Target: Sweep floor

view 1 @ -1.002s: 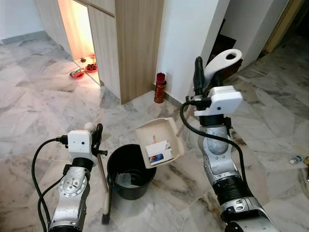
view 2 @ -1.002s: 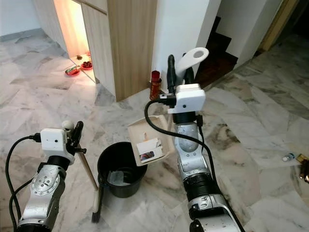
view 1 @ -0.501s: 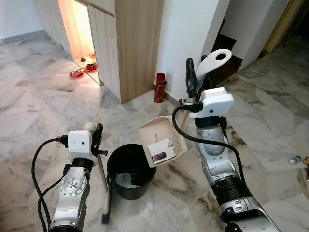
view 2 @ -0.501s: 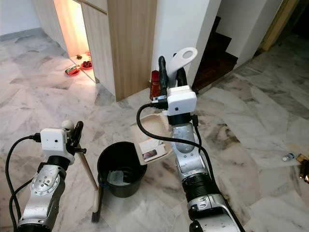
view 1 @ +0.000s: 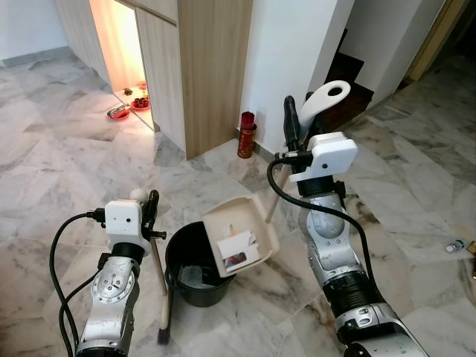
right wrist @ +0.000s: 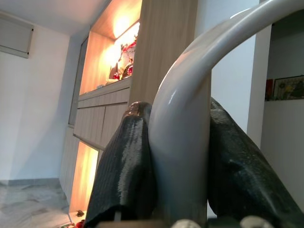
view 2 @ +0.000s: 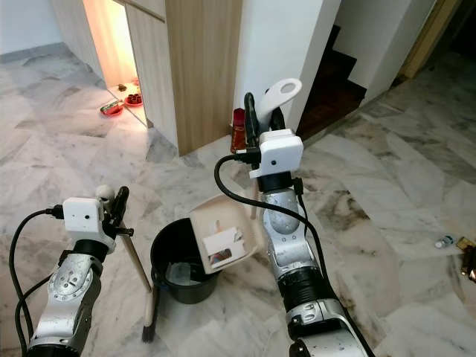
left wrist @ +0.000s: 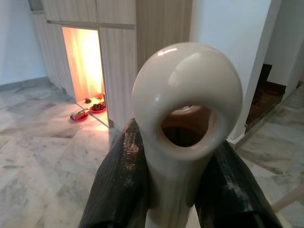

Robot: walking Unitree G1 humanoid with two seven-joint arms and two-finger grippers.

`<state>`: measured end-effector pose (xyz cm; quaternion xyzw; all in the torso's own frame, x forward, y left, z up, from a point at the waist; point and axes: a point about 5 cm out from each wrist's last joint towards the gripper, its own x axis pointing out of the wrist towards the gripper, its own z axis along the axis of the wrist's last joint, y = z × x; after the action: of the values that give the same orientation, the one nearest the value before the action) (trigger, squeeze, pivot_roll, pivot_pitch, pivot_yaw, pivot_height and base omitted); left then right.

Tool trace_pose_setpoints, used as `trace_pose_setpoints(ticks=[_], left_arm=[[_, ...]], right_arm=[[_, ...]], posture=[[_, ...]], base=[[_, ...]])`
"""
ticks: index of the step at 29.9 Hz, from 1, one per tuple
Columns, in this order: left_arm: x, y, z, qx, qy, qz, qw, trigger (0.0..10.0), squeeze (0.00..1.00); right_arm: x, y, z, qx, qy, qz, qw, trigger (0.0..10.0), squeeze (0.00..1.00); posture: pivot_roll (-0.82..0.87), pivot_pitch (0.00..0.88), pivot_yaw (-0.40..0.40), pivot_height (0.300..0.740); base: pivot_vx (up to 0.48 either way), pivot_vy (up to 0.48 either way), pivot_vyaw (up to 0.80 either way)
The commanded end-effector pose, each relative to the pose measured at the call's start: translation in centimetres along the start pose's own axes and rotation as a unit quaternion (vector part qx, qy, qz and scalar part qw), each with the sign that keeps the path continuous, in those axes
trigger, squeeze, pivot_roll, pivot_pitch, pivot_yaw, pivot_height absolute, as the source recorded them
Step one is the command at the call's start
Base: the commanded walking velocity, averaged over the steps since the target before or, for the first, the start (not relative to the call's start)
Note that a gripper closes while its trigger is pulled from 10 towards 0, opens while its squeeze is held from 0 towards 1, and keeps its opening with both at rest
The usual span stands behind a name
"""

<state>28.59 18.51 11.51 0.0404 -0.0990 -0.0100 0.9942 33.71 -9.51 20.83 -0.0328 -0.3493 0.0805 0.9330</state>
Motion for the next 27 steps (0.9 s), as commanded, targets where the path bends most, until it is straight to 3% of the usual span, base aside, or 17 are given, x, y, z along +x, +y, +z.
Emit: trace_pose_setpoints(ticks=[1,6,15,27], left_arm=[[0.6,-0.8,1.4,-0.018,-0.037,-0.013,0.999,10.0,0.0],[0.6,-0.8,1.5,-0.017,-0.038,-0.013,0.999,10.0,0.0],[0.6,-0.8,1.5,-0.018,-0.039,-0.012,0.999,10.0,0.0],[0.5,-0.7,1.5,-0.012,-0.039,-0.019,0.999,10.0,0.0]], right_arm=[[0.9,-0.2,1.2,-0.005,-0.036,0.002,0.999,10.0,0.0],[0.9,-0.3,1.9,-0.017,-0.061,0.007,0.998,10.0,0.0],[0.8,1.1,3.0,-0.021,-0.105,0.055,0.993,10.0,0.0],[0.4,3.3,4.2,0.013,-0.142,0.114,0.983,10.0,0.0]], posture=[[0.09,0.0,-0.117,0.74],[0.09,0.0,-0.118,0.74],[0.09,0.0,-0.119,0.74],[0.1,0.0,-0.118,0.74]], base=[[0.0,0.0,0.0],[0.0,0.0,0.0],[0.0,0.0,0.0],[0.0,0.0,0.0]])
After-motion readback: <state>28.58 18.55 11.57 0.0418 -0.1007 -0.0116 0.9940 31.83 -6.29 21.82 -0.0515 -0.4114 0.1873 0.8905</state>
